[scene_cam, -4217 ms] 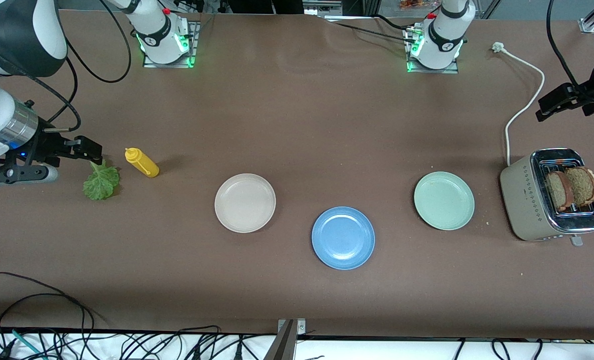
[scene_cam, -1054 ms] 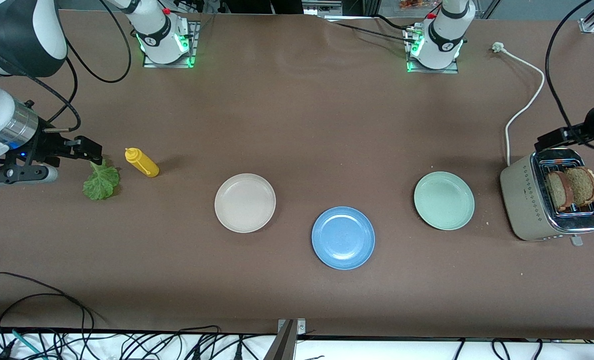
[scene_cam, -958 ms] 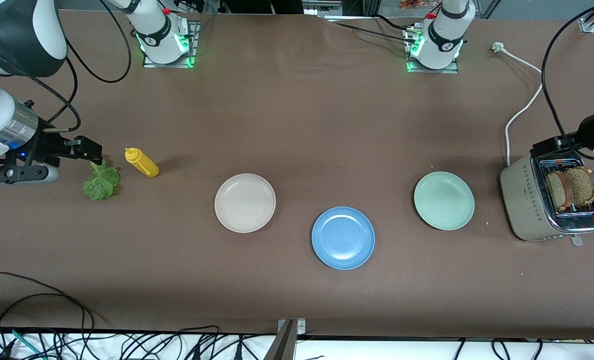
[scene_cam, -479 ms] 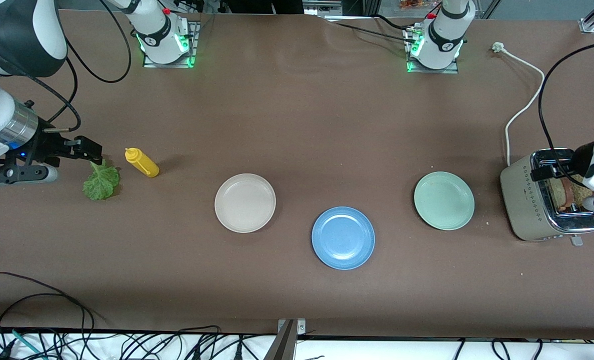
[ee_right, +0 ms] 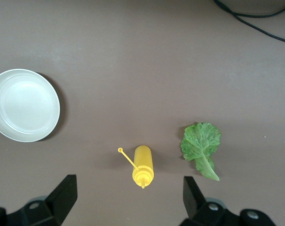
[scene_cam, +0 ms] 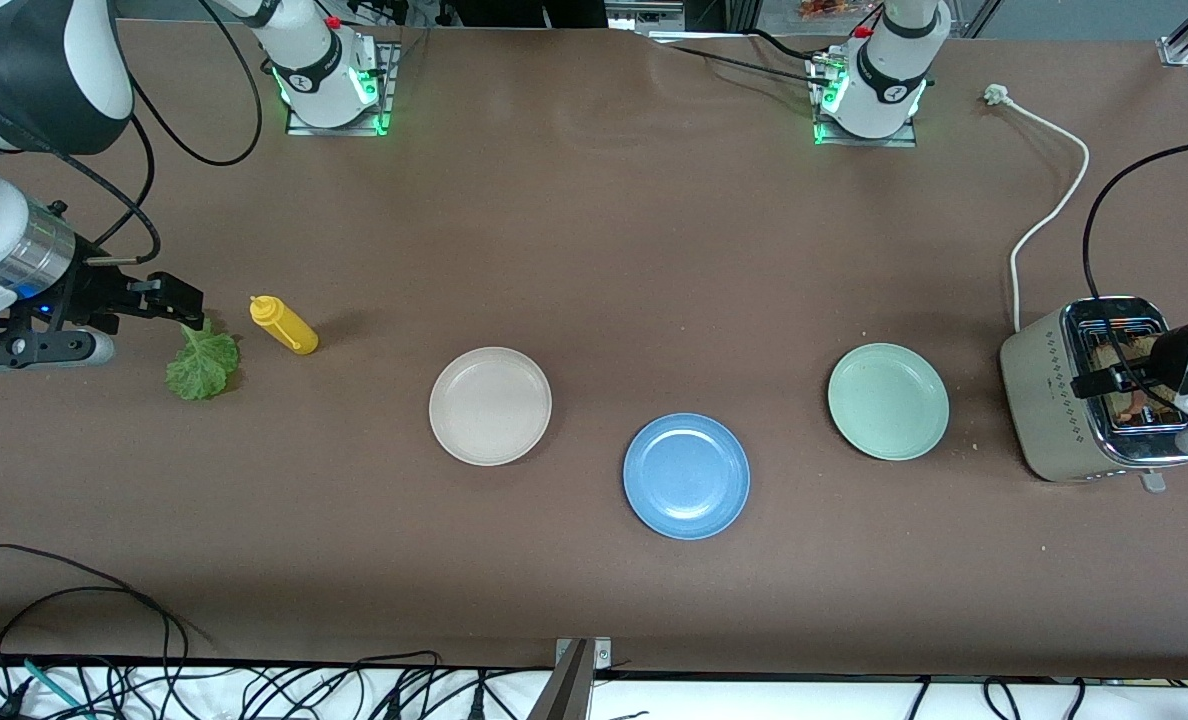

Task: Make sandwich in blue plate with both arms
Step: 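Lower the left gripper over the toaster onto a bread slice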

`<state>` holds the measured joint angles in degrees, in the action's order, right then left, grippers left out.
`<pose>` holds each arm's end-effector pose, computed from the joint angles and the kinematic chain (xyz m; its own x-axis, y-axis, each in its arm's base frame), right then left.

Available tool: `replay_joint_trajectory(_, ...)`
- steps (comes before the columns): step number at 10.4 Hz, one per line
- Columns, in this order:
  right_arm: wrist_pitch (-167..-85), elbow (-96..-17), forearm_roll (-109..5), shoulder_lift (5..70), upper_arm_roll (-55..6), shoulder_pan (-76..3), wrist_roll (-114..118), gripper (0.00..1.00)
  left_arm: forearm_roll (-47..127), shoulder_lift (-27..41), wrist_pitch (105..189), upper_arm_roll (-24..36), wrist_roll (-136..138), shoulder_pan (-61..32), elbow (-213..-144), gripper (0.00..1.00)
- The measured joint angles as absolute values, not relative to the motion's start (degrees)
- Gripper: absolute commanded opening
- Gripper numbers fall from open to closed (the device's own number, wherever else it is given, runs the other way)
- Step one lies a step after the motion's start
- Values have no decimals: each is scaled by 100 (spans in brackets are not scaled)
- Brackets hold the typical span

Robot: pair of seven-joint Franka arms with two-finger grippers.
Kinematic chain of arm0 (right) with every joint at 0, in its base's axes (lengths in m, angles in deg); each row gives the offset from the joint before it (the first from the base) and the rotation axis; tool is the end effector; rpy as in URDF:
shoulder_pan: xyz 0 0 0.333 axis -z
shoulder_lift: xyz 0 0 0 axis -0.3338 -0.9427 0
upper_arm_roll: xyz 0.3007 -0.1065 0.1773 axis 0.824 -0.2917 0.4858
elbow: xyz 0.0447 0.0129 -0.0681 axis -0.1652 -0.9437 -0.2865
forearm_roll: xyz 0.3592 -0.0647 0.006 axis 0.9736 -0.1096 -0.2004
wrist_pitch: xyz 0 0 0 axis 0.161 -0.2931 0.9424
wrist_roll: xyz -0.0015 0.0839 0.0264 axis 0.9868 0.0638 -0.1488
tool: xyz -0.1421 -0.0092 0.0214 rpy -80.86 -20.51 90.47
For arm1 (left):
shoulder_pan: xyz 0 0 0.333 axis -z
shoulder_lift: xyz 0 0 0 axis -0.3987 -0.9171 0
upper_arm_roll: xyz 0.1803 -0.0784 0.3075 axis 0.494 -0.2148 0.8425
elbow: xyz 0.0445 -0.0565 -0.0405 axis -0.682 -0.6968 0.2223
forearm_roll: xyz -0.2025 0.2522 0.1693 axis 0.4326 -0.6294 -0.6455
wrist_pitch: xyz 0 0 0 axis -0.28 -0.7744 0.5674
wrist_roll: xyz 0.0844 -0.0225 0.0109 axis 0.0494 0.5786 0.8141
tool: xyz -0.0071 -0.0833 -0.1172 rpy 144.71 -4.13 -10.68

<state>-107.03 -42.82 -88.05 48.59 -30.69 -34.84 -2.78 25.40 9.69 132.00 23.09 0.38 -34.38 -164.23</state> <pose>0.6039 0.0545 0.5625 0.9971 0.0742 -0.0147 0.0746 -0.9968 0.0289 0.6424 0.1231 0.4513 0.9655 0.2411 -0.0983 0.2320 -0.9681 -0.0949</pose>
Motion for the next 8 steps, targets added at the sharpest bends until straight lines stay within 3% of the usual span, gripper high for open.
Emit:
replay_joint_trajectory(5,-10701,-4282,-8804,4858,-3070,-3483,-278,100,2528,586,13688,2326,-603,-3843,-16422,100)
replay_joint_trajectory(8,-10701,-4282,-8804,4858,-3070,-3482,-278,100,2528,454,13772,2329,-1024,-4005,-16422,58)
